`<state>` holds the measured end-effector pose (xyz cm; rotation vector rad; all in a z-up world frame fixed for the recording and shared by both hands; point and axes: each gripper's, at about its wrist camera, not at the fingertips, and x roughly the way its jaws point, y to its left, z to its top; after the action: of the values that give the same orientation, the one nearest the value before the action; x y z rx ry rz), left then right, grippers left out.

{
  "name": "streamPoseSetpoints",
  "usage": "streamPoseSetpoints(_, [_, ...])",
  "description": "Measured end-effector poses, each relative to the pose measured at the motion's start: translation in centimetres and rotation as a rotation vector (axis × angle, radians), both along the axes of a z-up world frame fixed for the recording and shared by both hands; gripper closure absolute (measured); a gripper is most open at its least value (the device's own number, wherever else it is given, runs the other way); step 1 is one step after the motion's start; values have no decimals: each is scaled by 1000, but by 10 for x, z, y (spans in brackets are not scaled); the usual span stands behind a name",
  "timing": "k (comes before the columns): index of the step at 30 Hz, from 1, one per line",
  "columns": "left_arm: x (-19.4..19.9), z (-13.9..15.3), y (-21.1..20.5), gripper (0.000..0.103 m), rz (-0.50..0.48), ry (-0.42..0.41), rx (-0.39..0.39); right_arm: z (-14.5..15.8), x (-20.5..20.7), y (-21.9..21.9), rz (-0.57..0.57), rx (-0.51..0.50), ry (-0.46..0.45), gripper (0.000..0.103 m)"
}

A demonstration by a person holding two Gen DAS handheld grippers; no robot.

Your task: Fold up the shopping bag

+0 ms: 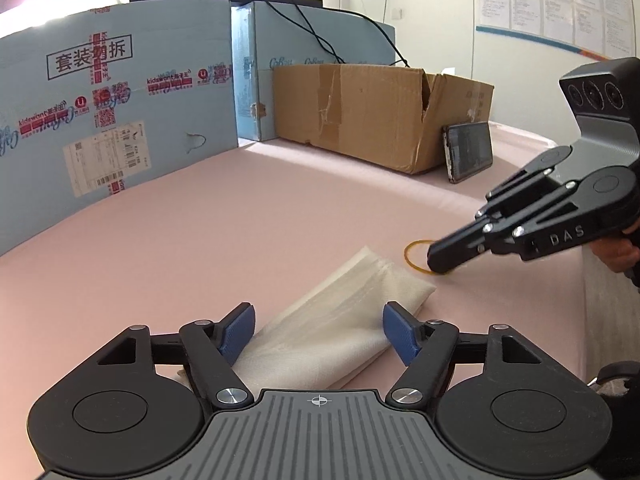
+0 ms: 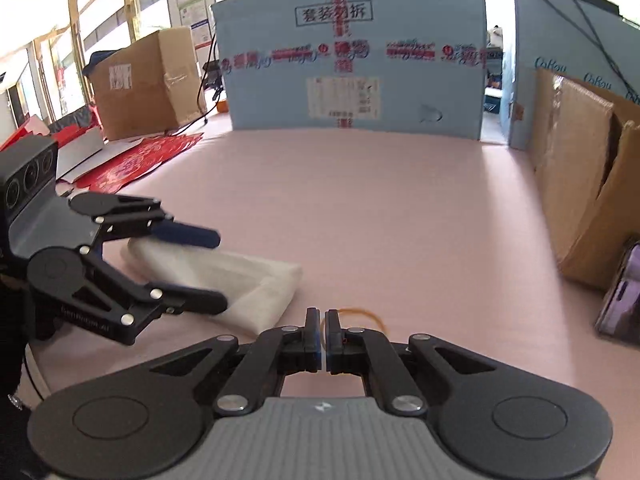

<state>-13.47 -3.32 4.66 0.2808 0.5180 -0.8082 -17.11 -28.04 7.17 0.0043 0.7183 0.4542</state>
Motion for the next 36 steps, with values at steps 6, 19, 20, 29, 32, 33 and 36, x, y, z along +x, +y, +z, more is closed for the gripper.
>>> streamPoseSetpoints(6, [3,3,-3,29,-8,-18,27,13,-24,-17,-72,119,-98,52])
streamPoseSetpoints(19, [7,11,-1,30,44,-35,-72,-14,-6,-4,-262,-100,-60,75])
streamPoseSetpoints(20, [9,11,-1,30,57,-31,-79,-15,-7,-1,-253,-113,-65,83])
streamPoseSetpoints(29, [11,2,-5,26,104,-11,8,-13,-7,-23,-218,212,71,101])
streamPoseSetpoints(32, [15,-1,-4,22,128,-1,13,-15,-5,-34,-249,352,140,101])
streamPoseSetpoints(33, [16,-1,-3,21,136,0,14,-16,-6,-39,-259,395,158,101])
streamPoseSetpoints(36, [16,-1,-2,21,142,0,13,-15,-8,-49,-251,524,163,101])
